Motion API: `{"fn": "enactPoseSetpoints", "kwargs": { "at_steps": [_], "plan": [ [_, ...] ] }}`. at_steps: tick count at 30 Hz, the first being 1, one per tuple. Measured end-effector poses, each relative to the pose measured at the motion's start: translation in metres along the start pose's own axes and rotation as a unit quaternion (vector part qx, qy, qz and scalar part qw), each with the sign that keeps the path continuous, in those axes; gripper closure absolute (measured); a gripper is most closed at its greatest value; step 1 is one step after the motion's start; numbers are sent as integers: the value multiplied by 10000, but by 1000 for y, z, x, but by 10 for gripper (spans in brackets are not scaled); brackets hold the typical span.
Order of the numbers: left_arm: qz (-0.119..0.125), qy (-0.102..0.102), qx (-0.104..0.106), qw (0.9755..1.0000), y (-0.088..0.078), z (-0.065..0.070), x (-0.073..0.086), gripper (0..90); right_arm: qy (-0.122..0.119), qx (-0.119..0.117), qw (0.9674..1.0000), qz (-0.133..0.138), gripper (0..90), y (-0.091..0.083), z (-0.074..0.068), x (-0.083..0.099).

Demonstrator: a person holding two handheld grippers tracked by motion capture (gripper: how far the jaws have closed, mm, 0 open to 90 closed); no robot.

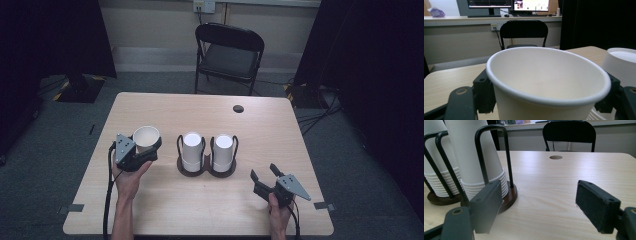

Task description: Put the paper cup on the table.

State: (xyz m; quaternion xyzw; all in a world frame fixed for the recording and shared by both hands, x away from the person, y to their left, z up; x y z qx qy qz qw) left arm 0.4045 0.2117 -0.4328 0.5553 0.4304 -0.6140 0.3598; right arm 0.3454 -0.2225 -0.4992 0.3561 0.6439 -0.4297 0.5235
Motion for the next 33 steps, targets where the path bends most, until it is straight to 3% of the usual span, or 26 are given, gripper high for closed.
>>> {"fn": "enactPoseSetpoints", "kwargs": {
  "at_steps": [2,8,14,33],
  "plan": [
    [-73,56,-85,9999,4,-4,0,233,0,2,10000,30,173,-1,0,0],
    [-179,-26,-159,9997,14,-17,4,233,-149,13,9999,66,158,-1,-2,0],
    [-283,-123,-197,9993,26,-27,12,231,-144,-15,9999,50,158,-1,-2,0],
    [-726,-213,155,9970,58,-24,41,209,-206,-2,9998,44,163,-1,-3,0]
  ]
}}
Point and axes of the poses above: each handheld gripper's, and its own axes: y roughly forward along the jaws, x roughly out of its underside, z roughly to its right, the point moved 2 cm from there along y, roughly forward along the jaws, and after that the axes turned 1 degree about -x, right-handed, at the moved point
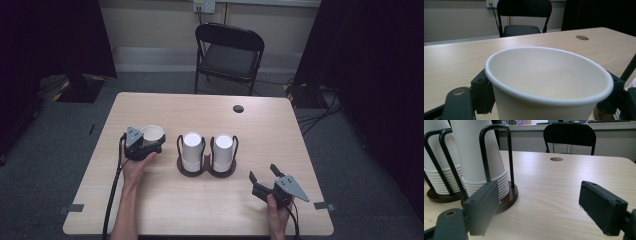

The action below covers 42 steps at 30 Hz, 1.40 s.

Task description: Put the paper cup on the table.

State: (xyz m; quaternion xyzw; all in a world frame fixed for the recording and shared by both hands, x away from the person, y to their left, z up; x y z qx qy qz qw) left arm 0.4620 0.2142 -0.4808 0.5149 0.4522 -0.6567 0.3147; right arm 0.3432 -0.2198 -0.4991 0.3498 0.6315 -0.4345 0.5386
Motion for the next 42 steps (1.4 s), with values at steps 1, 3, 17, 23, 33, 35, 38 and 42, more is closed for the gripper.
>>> {"fn": "enactPoseSetpoints", "kwargs": {
  "at_steps": [1,3,17,23,33,35,38,42],
  "plan": [
    [-21,5,9,10000,1,0,1,208,-7,-4,10000,4,163,0,0,0],
    [-81,28,14,10000,2,0,4,207,-3,1,10000,3,164,0,0,0],
    [-468,58,60,9989,3,-1,15,160,10,11,10000,-5,168,0,0,0],
    [-601,176,-72,9980,0,-1,15,153,5,9,10000,0,168,0,0,0],
    [-633,218,-59,9977,-11,-5,20,154,5,27,10000,9,168,0,0,0],
    [-645,141,-137,9977,-13,-6,21,154,4,27,10000,8,168,0,0,0],
    [-727,198,-230,9969,-17,-6,21,155,4,31,10000,11,168,0,0,0],
    [-761,191,-256,9966,-19,-7,25,155,5,33,10000,15,168,0,0,0]
  ]
}}
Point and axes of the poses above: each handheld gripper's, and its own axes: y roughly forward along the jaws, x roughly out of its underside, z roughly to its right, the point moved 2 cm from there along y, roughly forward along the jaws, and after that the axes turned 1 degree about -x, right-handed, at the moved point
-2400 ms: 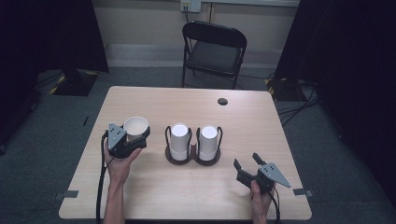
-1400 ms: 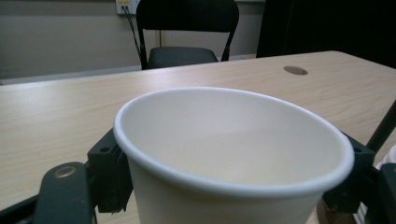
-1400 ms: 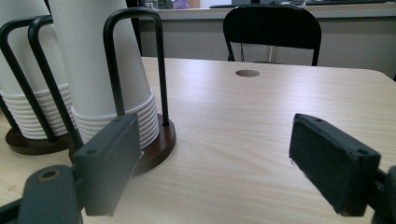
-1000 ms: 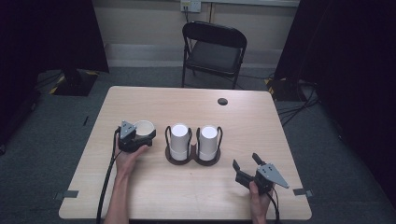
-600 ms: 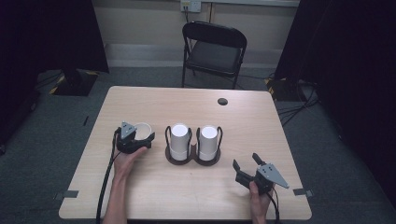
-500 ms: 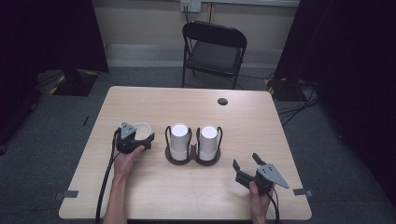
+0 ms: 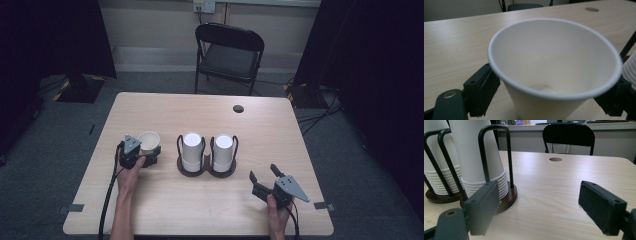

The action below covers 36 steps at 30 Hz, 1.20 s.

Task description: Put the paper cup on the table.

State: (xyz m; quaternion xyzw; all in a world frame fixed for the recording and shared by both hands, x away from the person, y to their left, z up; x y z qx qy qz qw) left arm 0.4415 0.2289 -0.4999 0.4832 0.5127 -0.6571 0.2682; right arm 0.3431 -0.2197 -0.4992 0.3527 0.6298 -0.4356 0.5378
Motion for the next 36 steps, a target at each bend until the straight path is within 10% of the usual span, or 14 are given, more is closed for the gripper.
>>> {"fn": "enactPoseSetpoints", "kwargs": {
  "at_steps": [19,36],
  "plan": [
    [162,-134,-139,9997,-38,15,12,154,-20,18,10000,9,172,-1,-1,0],
    [416,-111,146,9990,-76,65,29,158,-73,76,9999,35,175,-1,-2,0]
  ]
}}
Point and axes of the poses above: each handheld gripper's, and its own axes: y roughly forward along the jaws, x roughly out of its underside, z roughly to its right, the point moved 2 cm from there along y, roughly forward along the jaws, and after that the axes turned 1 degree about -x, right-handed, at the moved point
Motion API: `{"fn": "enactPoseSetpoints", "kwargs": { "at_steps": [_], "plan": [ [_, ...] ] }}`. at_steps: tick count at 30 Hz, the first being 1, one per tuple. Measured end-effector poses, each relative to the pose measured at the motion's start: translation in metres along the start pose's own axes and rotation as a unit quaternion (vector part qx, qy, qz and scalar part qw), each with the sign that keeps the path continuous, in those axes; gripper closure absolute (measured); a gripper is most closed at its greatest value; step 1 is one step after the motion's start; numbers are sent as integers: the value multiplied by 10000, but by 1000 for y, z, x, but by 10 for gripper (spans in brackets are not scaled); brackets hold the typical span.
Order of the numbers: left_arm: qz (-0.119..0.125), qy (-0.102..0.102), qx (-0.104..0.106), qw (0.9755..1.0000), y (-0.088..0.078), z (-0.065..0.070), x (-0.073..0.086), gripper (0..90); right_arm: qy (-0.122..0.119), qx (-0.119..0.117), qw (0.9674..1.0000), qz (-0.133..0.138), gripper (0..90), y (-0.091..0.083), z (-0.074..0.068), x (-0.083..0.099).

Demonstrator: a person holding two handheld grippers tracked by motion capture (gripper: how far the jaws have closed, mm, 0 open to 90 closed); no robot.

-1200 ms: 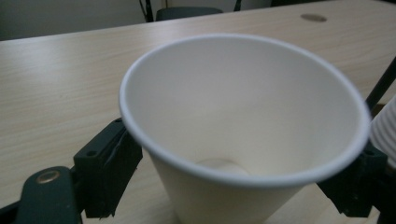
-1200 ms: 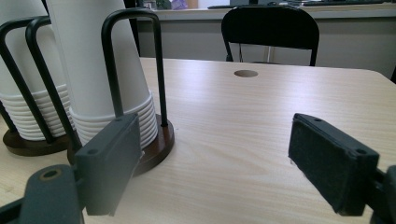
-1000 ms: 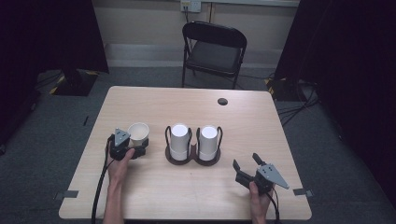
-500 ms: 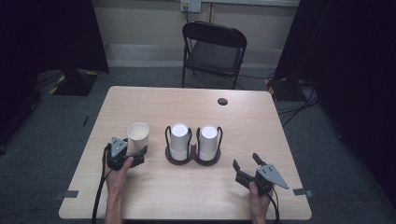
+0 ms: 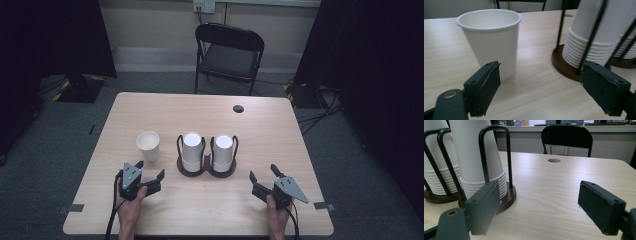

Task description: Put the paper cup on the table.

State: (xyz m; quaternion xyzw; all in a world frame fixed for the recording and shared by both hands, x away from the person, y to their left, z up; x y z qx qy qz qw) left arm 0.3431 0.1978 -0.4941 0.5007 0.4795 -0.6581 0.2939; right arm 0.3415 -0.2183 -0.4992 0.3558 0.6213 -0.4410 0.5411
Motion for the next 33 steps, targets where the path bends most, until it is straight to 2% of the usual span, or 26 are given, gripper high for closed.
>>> {"fn": "enactPoseSetpoints", "kwargs": {
  "at_steps": [5,7,9,10,15,18,22,24,25,27,29,31,33],
  "plan": [
    [46,43,110,9999,-4,17,-1,158,-15,16,10000,-3,177,0,0,0],
    [77,-22,231,9997,-3,24,1,158,-33,25,10000,1,178,0,-1,0],
    [48,50,289,9996,-2,32,3,158,-35,27,10000,-1,178,0,-1,0],
    [67,12,375,9993,-2,36,4,158,-37,25,10000,4,178,0,-1,0],
    [174,133,414,9989,-4,56,4,158,-44,28,10000,8,179,0,-1,0],
    [191,92,566,9982,-3,67,6,156,-52,39,10000,20,179,0,-1,0],
    [334,61,588,9977,-4,78,6,155,-62,41,10000,40,179,-1,-1,0],
    [411,137,576,9974,-3,83,8,154,-60,41,10000,40,179,-1,-1,0],
    [487,149,538,9973,-2,85,10,153,-58,43,10000,32,179,-1,-1,0],
    [523,44,563,9970,-1,85,11,157,-53,42,10000,24,179,-1,-1,0],
    [652,76,471,9967,-2,86,11,154,-43,31,10000,0,180,-1,-1,0],
    [706,148,471,9963,-3,88,12,154,0,18,10000,-96,179,0,-1,0],
    [684,140,449,9966,-3,87,11,153,21,-8,9990,-446,174,2,0,0]
  ]
}}
Point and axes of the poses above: each handheld gripper's, and its own axes: y roughly forward along the jaws, x roughly out of its underside, z roughly to its right, the point moved 2 cm from there along y, roughly forward along the jaws, and after that the axes turned 1 degree about -x, right-handed, at the moved point
